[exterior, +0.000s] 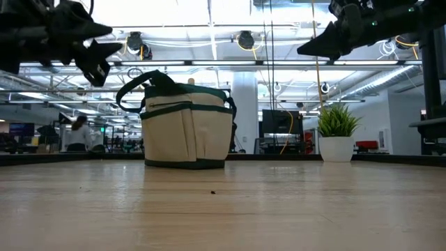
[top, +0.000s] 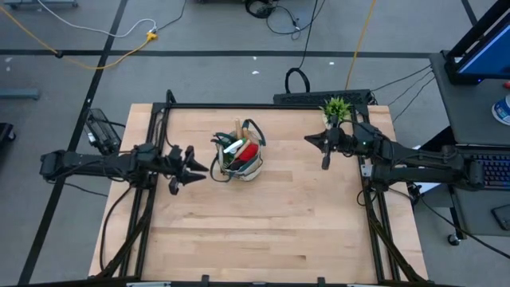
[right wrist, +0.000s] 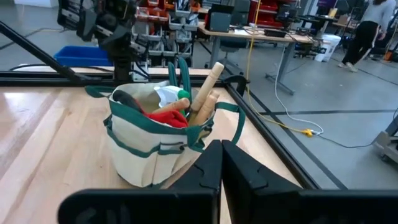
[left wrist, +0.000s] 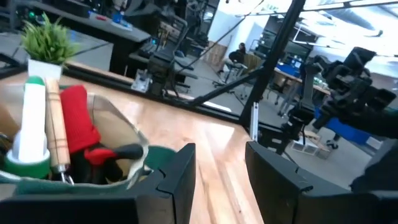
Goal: Pick & Place Garden tools in Gardening bag
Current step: Return to Home Position
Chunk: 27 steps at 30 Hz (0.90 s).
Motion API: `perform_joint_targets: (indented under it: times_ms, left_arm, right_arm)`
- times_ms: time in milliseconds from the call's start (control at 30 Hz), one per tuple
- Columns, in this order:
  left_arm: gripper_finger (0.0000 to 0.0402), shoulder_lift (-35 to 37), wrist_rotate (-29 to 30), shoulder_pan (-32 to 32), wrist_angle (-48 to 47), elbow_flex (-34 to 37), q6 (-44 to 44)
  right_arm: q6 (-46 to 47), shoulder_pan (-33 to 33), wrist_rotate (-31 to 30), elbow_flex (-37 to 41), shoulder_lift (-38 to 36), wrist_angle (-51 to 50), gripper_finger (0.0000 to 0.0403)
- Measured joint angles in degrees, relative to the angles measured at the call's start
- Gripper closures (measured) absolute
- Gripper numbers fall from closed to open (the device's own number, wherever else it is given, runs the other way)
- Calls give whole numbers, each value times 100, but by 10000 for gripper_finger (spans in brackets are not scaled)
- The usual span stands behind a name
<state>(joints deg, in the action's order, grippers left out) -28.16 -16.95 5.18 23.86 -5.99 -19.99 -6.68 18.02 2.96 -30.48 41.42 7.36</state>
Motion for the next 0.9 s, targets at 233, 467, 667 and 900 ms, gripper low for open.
perform_joint_targets:
  times_ms: [233, 467, 667, 900]
  left_arm:
    - [256, 452, 114, -148, -2067, -933, 387]
    - [256, 662, 952, -635, -3246, -1543, 1478]
    - [256, 660, 1595, -1173, -3003, -1086, 1251]
    - [256, 662, 2240, -1632, -1770, -227, 1384]
  right_arm:
    - [2, 0, 0, 0, 3, -7, 403]
    - [4, 0, 0, 0, 3, 20, 403]
    - [7, 0, 0, 0, 3, 14, 403]
    - [391, 0, 4, 183, 14, 32, 403]
